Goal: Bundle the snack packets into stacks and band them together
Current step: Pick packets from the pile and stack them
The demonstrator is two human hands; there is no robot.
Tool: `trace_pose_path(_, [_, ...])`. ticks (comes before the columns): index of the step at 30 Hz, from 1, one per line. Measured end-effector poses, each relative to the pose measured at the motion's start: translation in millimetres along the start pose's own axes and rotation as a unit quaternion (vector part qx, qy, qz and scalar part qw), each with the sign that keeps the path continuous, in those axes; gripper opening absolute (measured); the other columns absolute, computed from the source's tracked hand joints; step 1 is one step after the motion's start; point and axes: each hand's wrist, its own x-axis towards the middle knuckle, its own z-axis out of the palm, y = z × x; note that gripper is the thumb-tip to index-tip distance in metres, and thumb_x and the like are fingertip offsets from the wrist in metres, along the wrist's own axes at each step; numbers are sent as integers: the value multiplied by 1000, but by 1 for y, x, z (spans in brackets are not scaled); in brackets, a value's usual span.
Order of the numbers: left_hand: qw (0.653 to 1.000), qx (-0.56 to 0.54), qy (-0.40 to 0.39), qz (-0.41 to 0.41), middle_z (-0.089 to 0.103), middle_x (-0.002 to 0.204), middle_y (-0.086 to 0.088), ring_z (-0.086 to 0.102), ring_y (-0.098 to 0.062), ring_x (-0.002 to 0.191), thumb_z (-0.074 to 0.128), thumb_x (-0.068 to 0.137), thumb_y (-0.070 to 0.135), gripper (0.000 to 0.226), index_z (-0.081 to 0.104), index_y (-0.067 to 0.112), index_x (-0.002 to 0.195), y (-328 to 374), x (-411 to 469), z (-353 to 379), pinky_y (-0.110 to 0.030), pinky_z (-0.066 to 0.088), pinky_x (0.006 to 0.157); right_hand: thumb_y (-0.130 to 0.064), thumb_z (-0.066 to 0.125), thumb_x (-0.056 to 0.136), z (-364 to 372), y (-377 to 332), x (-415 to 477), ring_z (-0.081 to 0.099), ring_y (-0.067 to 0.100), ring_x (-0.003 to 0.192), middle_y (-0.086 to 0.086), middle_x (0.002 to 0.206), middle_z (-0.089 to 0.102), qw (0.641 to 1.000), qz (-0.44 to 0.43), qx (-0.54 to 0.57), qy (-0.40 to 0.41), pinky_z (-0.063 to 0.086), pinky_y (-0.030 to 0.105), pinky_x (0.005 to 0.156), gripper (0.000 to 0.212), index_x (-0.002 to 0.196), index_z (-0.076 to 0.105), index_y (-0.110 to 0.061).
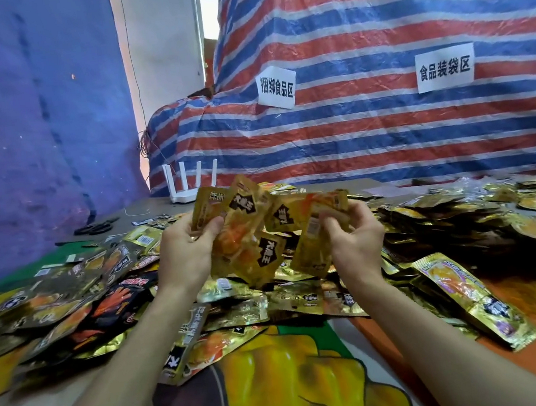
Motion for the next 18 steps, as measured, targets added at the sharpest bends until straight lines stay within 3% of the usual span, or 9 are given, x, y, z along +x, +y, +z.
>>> trace_pose_path(3, [996, -77, 15, -49, 77, 84, 12, 73, -6, 80, 63, 98, 27, 10, 71, 26, 92, 0, 0, 4, -29, 62, 68, -6, 69, 94, 0, -6, -1, 72, 8, 85, -6, 87, 73, 997, 22, 77, 15, 60, 25, 69, 19, 94, 65, -24])
trace_pose_path(7, [977, -176, 21, -120, 78, 98, 3, 73, -15, 94, 59, 100, 27, 12, 70, 22, 101, 0, 3, 5, -32, 56, 75, -4, 70, 93, 2, -11, -3, 72, 1, 75, -16, 78, 75, 993, 23, 112, 28, 57, 17, 62, 20, 99, 68, -23])
trace_pose_path(9, [967, -207, 36, -145, 78, 99, 0, 73, -17, 94, 58, 101, 23, 11, 68, 22, 98, -1, 4, 5, -33, 56, 75, -6, 71, 92, 2, -10, -3, 73, 4, 77, -12, 81, 76, 993, 29, 112, 35, 58, 19, 63, 20, 102, 70, -23])
trace_pose_path(14, [939, -272, 75, -196, 77, 79, 7, 74, -9, 77, 58, 102, 19, 17, 55, 32, 90, -1, 7, 4, -31, 53, 65, -12, 76, 89, 0, -9, -1, 72, 2, 81, -11, 85, 75, 992, 33, 96, 76, 62, 26, 73, 18, 101, 67, -23])
trace_pose_path(16, [940, -267, 66, -203, 76, 82, 2, 73, -16, 84, 59, 101, 15, 23, 53, 37, 97, -1, 6, 5, -36, 55, 72, -14, 78, 87, 0, -9, -2, 72, 0, 77, -15, 79, 75, 992, 35, 95, 79, 62, 25, 70, 17, 94, 67, -25])
trace_pose_path(18, [956, -207, 29, -205, 75, 95, -5, 72, -24, 91, 60, 100, 12, 20, 58, 31, 93, -4, 4, 5, -44, 57, 83, -15, 80, 85, -1, -8, -3, 73, 4, 77, -8, 81, 75, 993, 42, 90, 70, 61, 25, 67, 16, 93, 68, -22])
